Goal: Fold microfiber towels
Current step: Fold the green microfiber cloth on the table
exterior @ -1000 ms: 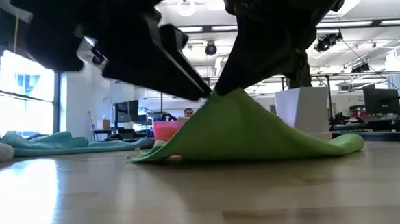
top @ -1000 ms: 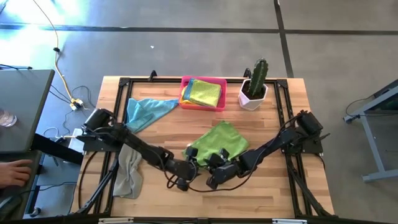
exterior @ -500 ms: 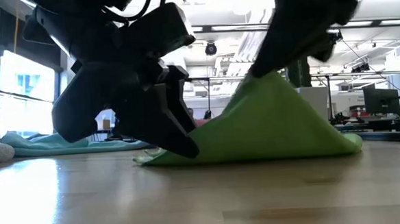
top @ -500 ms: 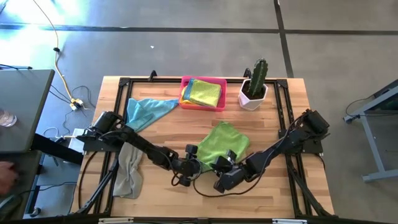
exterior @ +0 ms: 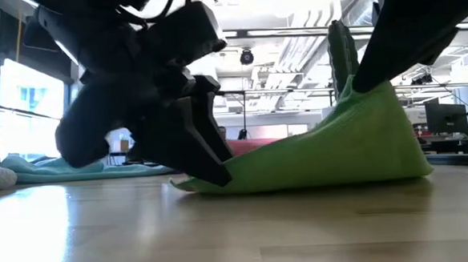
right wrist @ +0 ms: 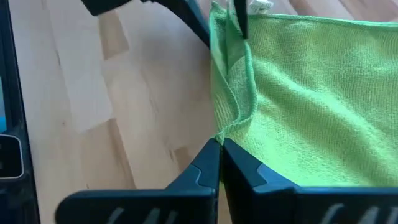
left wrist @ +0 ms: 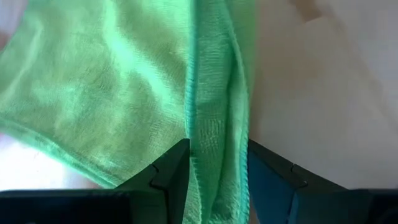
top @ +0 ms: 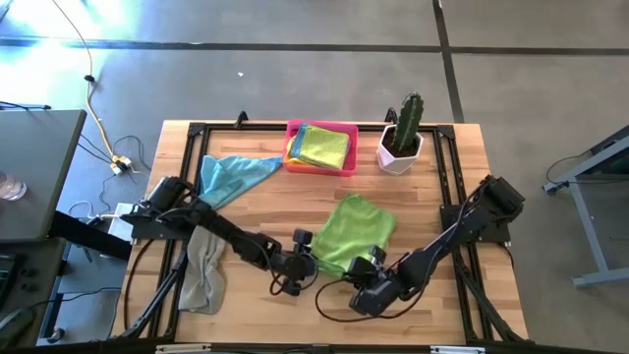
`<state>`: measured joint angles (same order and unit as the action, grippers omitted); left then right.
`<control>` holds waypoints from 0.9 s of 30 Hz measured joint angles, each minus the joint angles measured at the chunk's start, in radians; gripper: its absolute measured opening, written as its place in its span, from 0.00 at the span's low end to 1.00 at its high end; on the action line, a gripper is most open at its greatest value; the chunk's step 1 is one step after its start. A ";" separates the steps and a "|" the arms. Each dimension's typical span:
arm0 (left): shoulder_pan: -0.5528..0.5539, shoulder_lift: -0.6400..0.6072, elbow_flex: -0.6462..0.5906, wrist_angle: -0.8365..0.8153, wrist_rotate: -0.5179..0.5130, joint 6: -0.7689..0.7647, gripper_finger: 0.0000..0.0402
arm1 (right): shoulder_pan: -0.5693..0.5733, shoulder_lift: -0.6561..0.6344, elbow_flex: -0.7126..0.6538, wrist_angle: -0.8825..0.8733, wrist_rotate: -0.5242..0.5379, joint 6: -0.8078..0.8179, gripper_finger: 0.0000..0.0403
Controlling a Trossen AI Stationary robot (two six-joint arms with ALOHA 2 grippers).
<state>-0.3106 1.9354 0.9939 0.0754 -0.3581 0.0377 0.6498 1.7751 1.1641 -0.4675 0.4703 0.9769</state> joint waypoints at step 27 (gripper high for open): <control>0.038 0.003 0.000 0.237 0.216 -0.063 0.34 | -0.002 0.001 0.000 0.024 0.006 -0.336 0.00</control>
<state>-0.2730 1.9386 0.9939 0.3126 -0.1417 -0.0254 0.6483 1.7763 1.1641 -0.4431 0.4762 0.6406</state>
